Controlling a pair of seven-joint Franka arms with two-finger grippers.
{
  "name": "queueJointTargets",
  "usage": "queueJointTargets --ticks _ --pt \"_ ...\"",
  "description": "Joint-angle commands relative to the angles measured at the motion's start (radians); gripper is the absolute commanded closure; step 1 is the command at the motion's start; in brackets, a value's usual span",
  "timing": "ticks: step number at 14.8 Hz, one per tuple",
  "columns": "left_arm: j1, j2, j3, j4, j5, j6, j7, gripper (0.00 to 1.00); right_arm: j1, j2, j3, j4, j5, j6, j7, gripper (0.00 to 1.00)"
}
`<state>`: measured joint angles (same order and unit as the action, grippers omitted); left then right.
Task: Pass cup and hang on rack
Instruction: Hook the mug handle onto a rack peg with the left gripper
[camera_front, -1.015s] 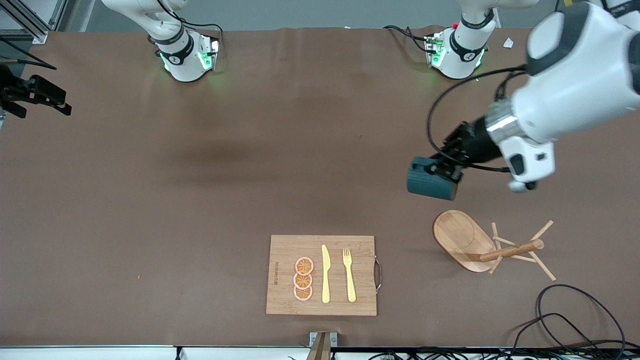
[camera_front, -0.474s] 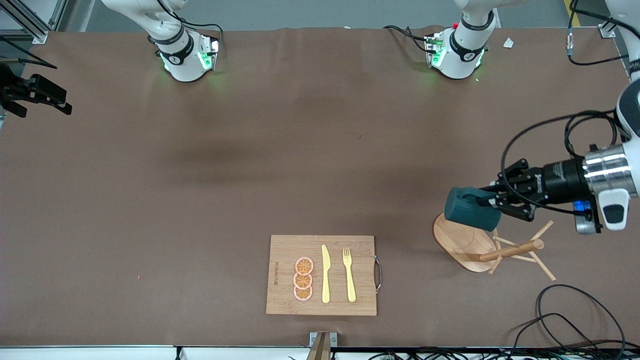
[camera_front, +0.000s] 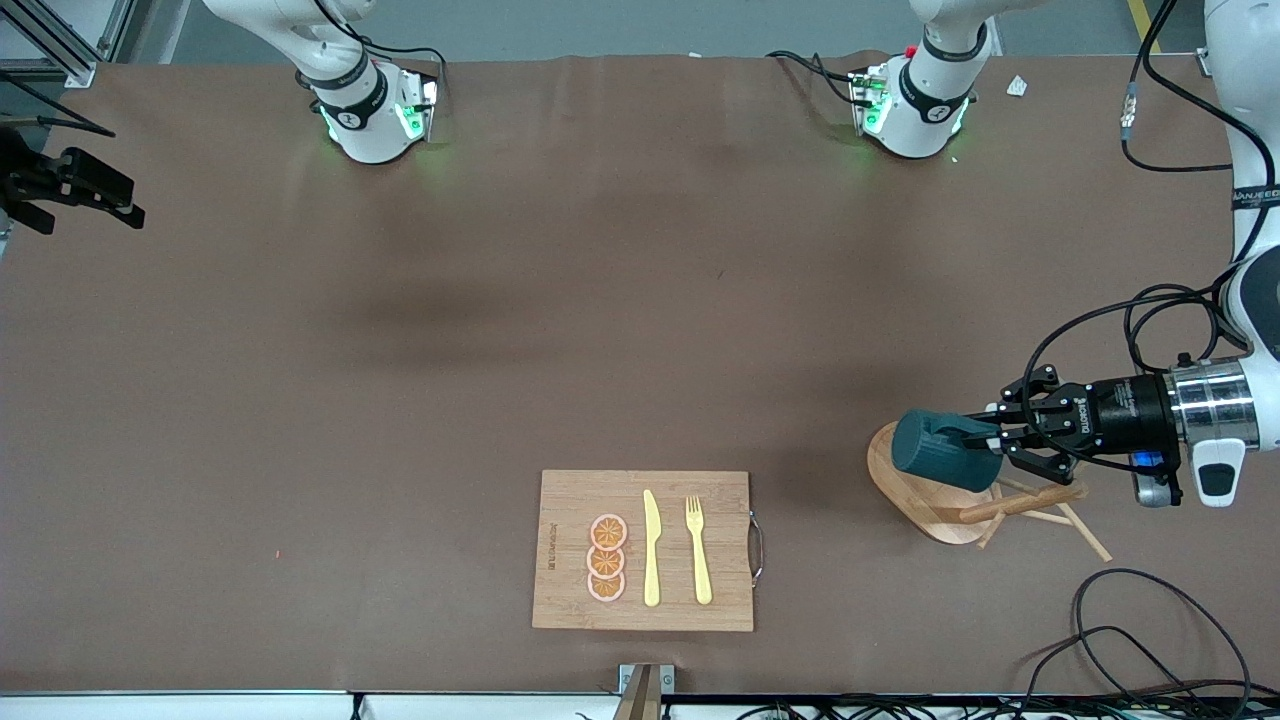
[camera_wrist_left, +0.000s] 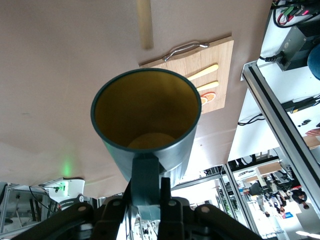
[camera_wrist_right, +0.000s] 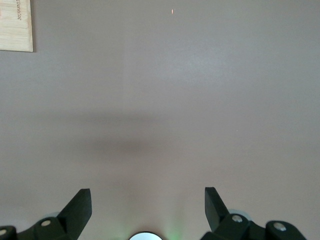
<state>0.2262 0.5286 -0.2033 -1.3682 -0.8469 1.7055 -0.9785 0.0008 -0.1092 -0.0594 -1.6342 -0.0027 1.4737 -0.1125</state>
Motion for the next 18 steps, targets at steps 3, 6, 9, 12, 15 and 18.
queueJointTargets --ticks 3,6,9,12,15,18 --pt "0.035 0.025 -0.010 0.012 -0.052 -0.003 0.008 1.00 0.002 -0.023 0.003 -0.013 -0.002 0.001 0.000 0.00" --pt "0.059 0.048 -0.010 0.012 -0.055 -0.003 0.012 1.00 0.001 -0.023 0.003 -0.013 -0.003 0.002 -0.007 0.00" --pt "0.070 0.065 -0.010 0.014 -0.055 -0.004 0.027 1.00 0.001 -0.021 0.003 -0.013 -0.003 0.007 -0.006 0.00" --pt "0.081 0.076 -0.010 0.014 -0.060 -0.004 0.027 1.00 -0.002 -0.021 0.000 -0.013 -0.003 0.008 -0.006 0.00" --pt "0.099 0.096 -0.010 0.014 -0.075 -0.003 0.038 1.00 -0.002 -0.021 -0.002 -0.013 -0.005 0.002 -0.006 0.00" --pt "0.114 0.108 -0.010 0.014 -0.087 -0.004 0.038 1.00 0.004 -0.023 0.006 -0.012 -0.003 0.000 -0.004 0.00"
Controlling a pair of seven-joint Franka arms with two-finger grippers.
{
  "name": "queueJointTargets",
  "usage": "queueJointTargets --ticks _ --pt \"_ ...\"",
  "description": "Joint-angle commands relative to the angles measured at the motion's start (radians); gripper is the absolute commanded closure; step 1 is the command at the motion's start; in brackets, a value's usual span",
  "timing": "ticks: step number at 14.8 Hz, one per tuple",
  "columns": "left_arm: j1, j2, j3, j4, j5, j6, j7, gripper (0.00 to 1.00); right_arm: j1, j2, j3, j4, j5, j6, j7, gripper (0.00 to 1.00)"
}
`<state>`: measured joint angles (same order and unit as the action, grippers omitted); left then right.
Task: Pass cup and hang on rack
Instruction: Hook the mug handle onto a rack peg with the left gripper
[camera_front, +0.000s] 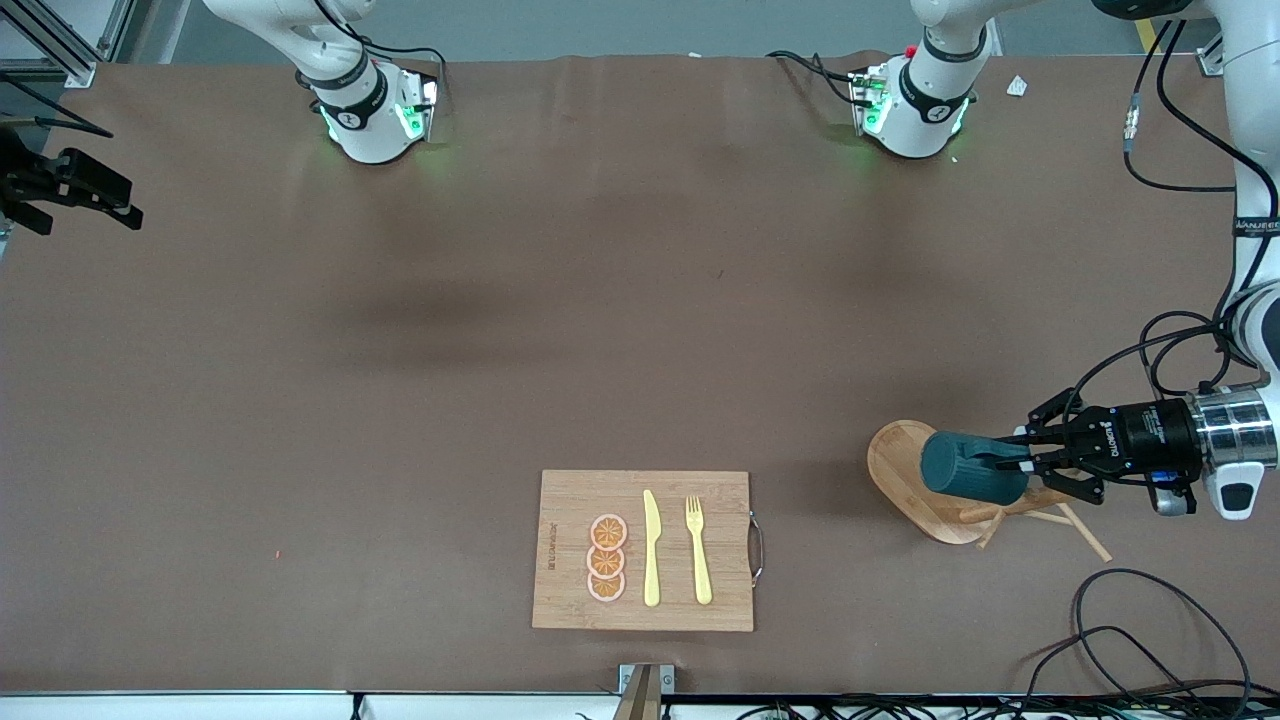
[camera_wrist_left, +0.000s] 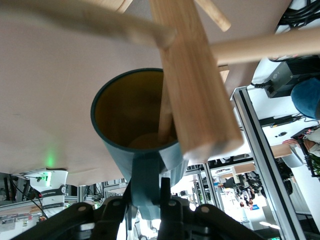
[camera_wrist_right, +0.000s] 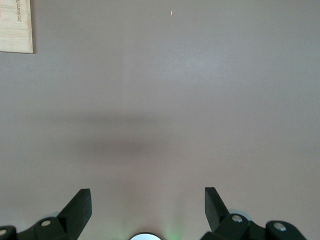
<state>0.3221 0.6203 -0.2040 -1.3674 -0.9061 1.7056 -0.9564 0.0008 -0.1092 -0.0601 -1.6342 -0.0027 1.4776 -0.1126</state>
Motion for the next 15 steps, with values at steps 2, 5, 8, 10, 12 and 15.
queueJointTargets --ticks 2,5,8,10,12,15 --pt "0.023 0.022 -0.011 0.014 -0.036 -0.003 0.018 0.99 0.007 -0.023 0.016 -0.013 -0.003 0.000 -0.002 0.00" --pt "0.029 0.030 -0.009 0.016 -0.037 -0.003 0.019 0.99 0.007 -0.023 0.016 -0.013 -0.003 -0.007 0.001 0.00" --pt "0.045 0.035 -0.011 0.014 -0.039 -0.003 0.025 0.98 0.004 -0.023 0.013 -0.013 -0.003 -0.014 -0.001 0.00" --pt "0.045 0.039 -0.011 0.016 -0.039 -0.001 0.025 0.95 0.004 -0.023 0.014 -0.013 -0.003 -0.014 0.001 0.00" --pt "0.045 0.044 -0.011 0.016 -0.039 0.003 0.027 0.85 0.005 -0.023 0.014 -0.013 -0.002 -0.014 0.001 0.00" --pt "0.046 0.042 -0.011 0.016 -0.039 0.006 0.025 0.35 0.005 -0.023 0.014 -0.013 -0.002 -0.014 0.001 0.00"
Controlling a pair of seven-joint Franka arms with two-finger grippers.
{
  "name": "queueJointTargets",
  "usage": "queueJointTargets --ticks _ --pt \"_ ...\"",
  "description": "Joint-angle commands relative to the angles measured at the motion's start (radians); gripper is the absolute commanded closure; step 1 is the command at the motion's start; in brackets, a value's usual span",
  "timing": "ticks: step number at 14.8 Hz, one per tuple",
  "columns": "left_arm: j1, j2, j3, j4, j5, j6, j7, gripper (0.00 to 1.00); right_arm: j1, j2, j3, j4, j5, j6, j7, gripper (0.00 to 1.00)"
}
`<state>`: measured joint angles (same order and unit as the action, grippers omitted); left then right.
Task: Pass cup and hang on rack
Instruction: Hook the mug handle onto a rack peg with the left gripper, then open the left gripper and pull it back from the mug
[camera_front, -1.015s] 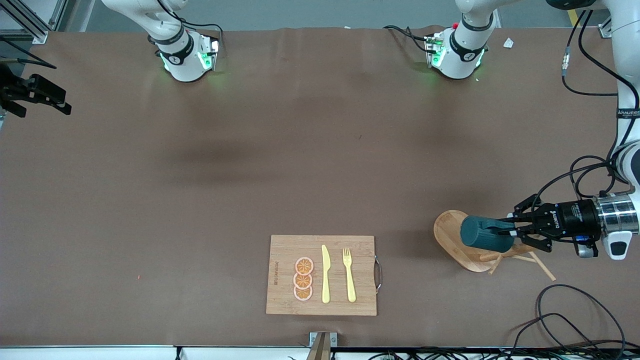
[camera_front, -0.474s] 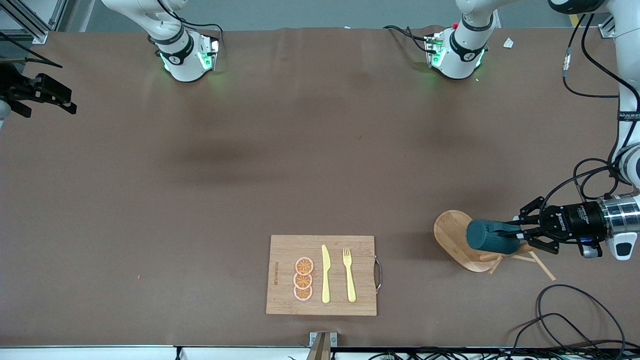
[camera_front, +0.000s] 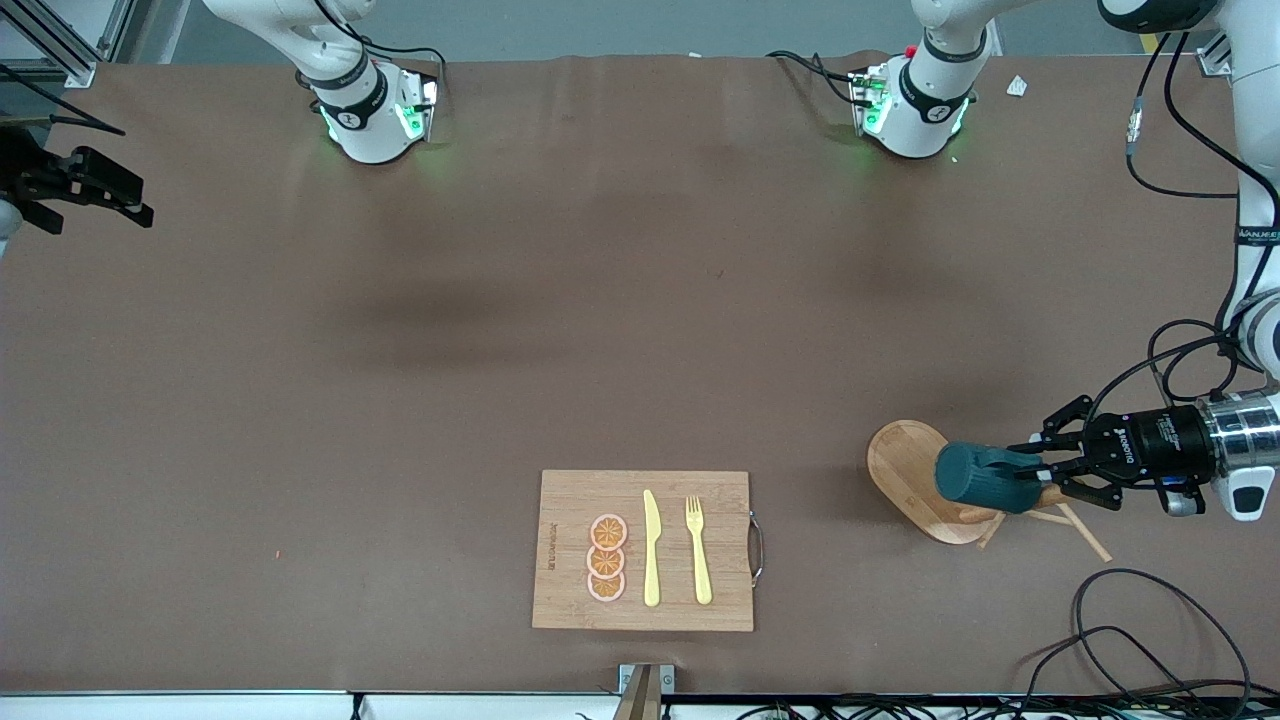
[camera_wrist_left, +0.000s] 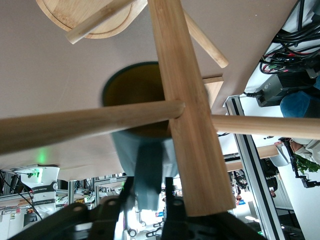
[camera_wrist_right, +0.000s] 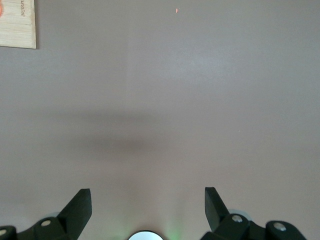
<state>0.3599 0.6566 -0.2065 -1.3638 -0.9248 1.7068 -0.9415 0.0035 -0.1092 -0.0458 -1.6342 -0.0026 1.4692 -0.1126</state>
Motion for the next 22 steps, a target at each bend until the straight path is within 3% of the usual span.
queueJointTargets --ticks 1,5,9,12,19,22 --pt "0.008 0.005 -0.008 0.012 -0.022 0.005 0.013 0.01 0.003 -0.023 0.000 -0.013 -0.002 -0.006 0.001 0.00" --pt "0.007 -0.012 -0.013 0.046 -0.020 0.004 -0.006 0.00 0.003 -0.021 0.000 -0.013 -0.002 -0.006 0.001 0.00" --pt "-0.004 -0.112 -0.017 0.045 0.003 -0.003 -0.006 0.00 0.001 -0.021 0.000 -0.013 -0.002 -0.007 0.001 0.00" --pt "-0.047 -0.201 -0.060 0.045 0.200 -0.003 -0.006 0.00 0.003 -0.021 0.000 -0.013 -0.002 -0.007 0.001 0.00" --pt "-0.053 -0.291 -0.310 0.043 0.648 -0.032 0.009 0.00 0.004 -0.021 0.000 -0.013 -0.002 -0.007 -0.001 0.00" --pt "-0.056 -0.327 -0.401 0.038 0.905 -0.050 0.102 0.00 0.004 -0.021 0.001 -0.013 -0.002 -0.006 -0.001 0.00"
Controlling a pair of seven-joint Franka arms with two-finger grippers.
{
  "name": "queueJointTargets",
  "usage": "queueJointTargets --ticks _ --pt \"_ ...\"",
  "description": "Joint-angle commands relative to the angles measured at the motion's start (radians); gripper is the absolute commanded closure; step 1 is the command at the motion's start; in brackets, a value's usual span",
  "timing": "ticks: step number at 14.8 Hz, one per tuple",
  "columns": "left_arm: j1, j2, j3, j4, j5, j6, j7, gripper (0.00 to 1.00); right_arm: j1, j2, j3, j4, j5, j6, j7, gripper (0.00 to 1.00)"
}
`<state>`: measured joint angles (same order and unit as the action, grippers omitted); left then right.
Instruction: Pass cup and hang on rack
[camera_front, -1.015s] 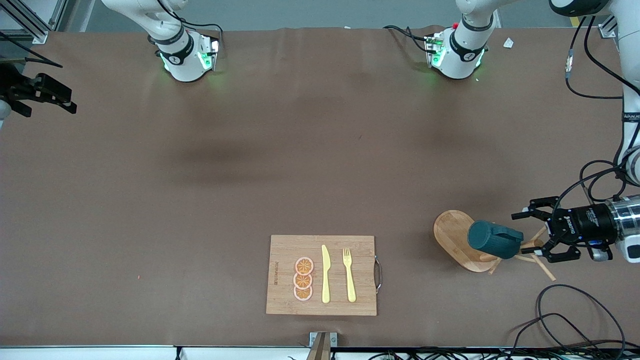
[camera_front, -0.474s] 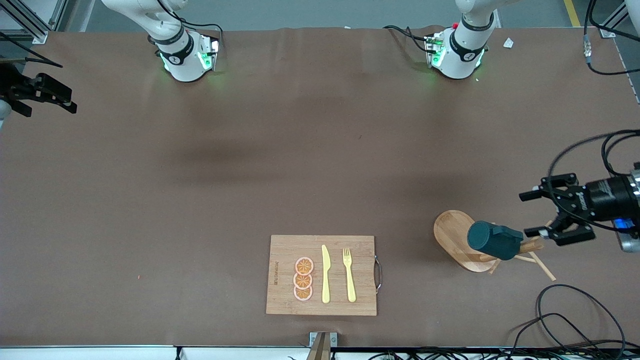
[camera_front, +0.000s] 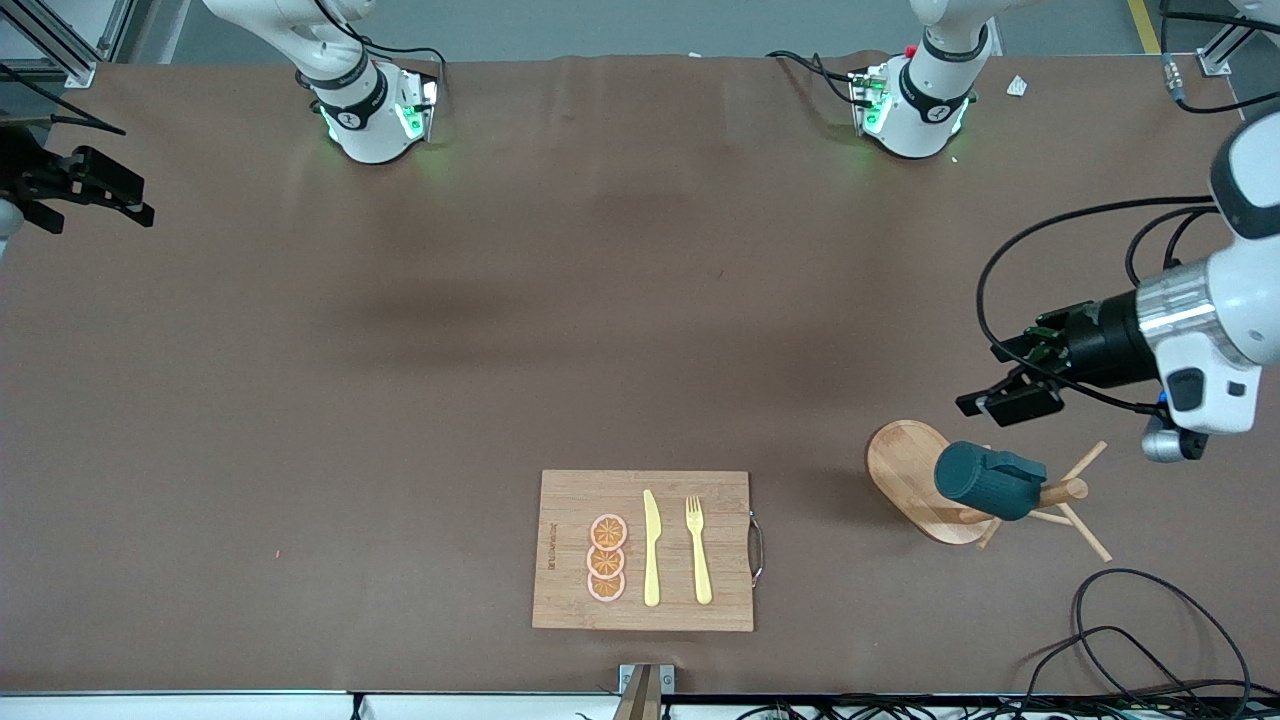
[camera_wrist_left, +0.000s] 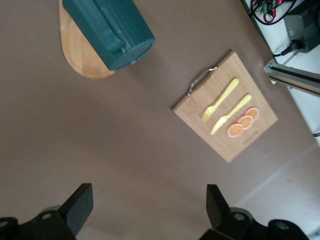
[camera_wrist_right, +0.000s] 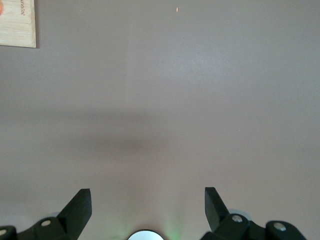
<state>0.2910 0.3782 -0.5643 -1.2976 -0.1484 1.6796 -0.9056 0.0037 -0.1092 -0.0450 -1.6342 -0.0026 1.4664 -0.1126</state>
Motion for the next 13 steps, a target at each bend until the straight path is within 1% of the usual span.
queueJointTargets --ticks 1,2,3,5,6,7,8,9,10,12,13 --pt "0.017 -0.053 -0.071 -0.026 0.198 -0.043 0.101 0.00 0.005 -0.021 0.000 -0.013 -0.002 -0.003 -0.001 0.00" --pt "0.023 -0.058 -0.092 -0.026 0.249 -0.055 0.158 0.00 0.005 -0.021 0.000 -0.013 -0.002 -0.004 -0.002 0.00" --pt "0.023 -0.068 -0.094 -0.026 0.289 -0.069 0.224 0.00 0.005 -0.021 0.000 -0.013 -0.002 -0.004 -0.002 0.00" --pt "0.010 -0.125 -0.082 -0.029 0.363 -0.086 0.362 0.00 0.005 -0.021 0.000 -0.013 -0.002 -0.003 -0.004 0.00" --pt "-0.004 -0.157 -0.063 -0.038 0.380 -0.092 0.420 0.00 0.005 -0.021 0.000 -0.013 -0.002 -0.003 -0.004 0.00" --pt "-0.050 -0.194 -0.001 -0.057 0.383 -0.107 0.457 0.00 0.005 -0.021 0.000 -0.013 -0.002 -0.003 -0.004 0.00" --pt "-0.117 -0.226 0.097 -0.069 0.372 -0.126 0.484 0.00 0.005 -0.021 0.000 -0.013 -0.003 -0.003 -0.006 0.00" --pt "-0.171 -0.248 0.177 -0.075 0.363 -0.156 0.516 0.00 0.005 -0.021 0.000 -0.013 -0.002 -0.003 -0.006 0.00" --pt "-0.200 -0.274 0.226 -0.075 0.340 -0.194 0.562 0.00 0.007 -0.021 0.000 -0.013 -0.002 -0.003 -0.006 0.00" --pt "-0.223 -0.318 0.297 -0.083 0.299 -0.234 0.635 0.00 0.012 -0.021 0.000 -0.013 -0.003 -0.003 -0.006 0.00" --pt "-0.261 -0.337 0.357 -0.091 0.282 -0.262 0.680 0.00 0.012 -0.021 0.000 -0.013 -0.003 -0.003 -0.006 0.00"
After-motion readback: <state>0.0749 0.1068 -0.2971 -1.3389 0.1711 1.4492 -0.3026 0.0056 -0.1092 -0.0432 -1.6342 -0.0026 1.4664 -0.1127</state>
